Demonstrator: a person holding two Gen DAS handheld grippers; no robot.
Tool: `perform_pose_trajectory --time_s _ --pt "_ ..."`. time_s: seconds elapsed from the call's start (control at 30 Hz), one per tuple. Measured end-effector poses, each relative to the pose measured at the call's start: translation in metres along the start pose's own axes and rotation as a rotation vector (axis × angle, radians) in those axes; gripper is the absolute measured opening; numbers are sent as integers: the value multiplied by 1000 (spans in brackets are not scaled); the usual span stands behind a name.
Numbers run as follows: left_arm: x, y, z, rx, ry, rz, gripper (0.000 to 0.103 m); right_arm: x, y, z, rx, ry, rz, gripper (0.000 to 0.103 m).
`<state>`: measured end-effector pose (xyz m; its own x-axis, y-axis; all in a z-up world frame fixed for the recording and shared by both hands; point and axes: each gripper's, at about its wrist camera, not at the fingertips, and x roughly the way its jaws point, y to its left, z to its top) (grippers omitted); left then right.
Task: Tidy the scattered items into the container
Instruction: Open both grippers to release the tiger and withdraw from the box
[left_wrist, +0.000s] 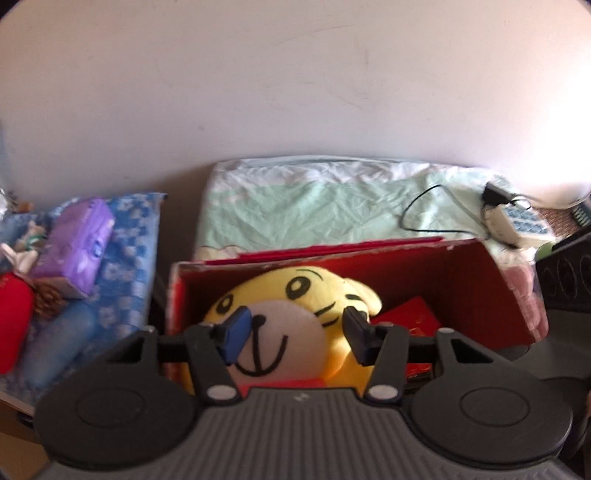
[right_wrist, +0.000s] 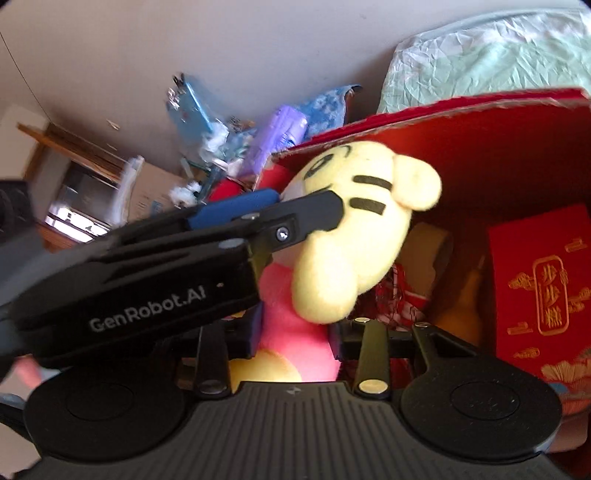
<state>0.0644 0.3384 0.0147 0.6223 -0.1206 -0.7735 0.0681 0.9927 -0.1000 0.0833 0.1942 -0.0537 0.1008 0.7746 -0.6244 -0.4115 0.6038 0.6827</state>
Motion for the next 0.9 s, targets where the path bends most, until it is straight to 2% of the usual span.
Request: perform_pose_trajectory --time_s 0.07,0.23,0.3,0.37,0.43,0.57,0.8,0.9 --pt "7 9 -3 -29 28 -8 62 15 0 2 -3 48 -29 40" --pt "13 15 -9 -93 17 -29 66 24 -10 5 41 95 -52 45" --pt "13 13 -11 -88 8 -26 68 21 -9 5 38 93 -72 53" --pt "12 8 -13 -60 -5 -7 71 15 -2 4 -8 64 -104 66" --pt "10 3 -13 -37 -15 7 72 6 6 1 -53 37 -126 70" --pt "6 3 -12 -27 -16 8 73 -8 11 2 -70 -7 -156 74" --pt "7 1 -20 3 -28 19 75 -34 6 -7 -31 -72 -188 74" --pt "8 5 -19 -6 -22 17 77 -51 -2 -9 15 -108 -194 67"
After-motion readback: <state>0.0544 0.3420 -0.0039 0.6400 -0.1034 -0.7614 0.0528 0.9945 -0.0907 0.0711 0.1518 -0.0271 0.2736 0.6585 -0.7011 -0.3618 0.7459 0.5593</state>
